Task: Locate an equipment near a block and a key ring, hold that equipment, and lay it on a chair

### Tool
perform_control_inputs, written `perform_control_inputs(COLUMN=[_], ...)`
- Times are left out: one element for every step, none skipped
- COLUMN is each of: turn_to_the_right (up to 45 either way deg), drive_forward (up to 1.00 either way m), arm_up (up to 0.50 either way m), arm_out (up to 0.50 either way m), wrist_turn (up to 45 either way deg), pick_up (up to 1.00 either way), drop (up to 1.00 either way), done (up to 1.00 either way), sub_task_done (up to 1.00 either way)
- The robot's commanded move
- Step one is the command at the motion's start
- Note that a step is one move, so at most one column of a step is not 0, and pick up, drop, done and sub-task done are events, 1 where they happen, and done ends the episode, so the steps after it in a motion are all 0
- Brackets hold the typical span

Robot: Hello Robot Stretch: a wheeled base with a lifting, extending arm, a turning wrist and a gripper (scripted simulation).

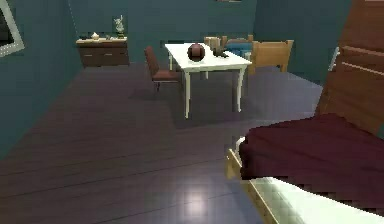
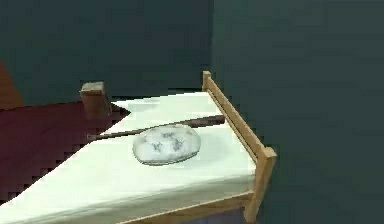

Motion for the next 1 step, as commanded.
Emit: perform_control_inputs(turn_to_the_right=[-6.0], drive_forward=[0.0], arm_up=[0.0], arm_out=[0.0], wrist_turn=[0.0], pick_up=[0.0], drop=[0.0], done=[0.0], sub_task_done=[0.0])
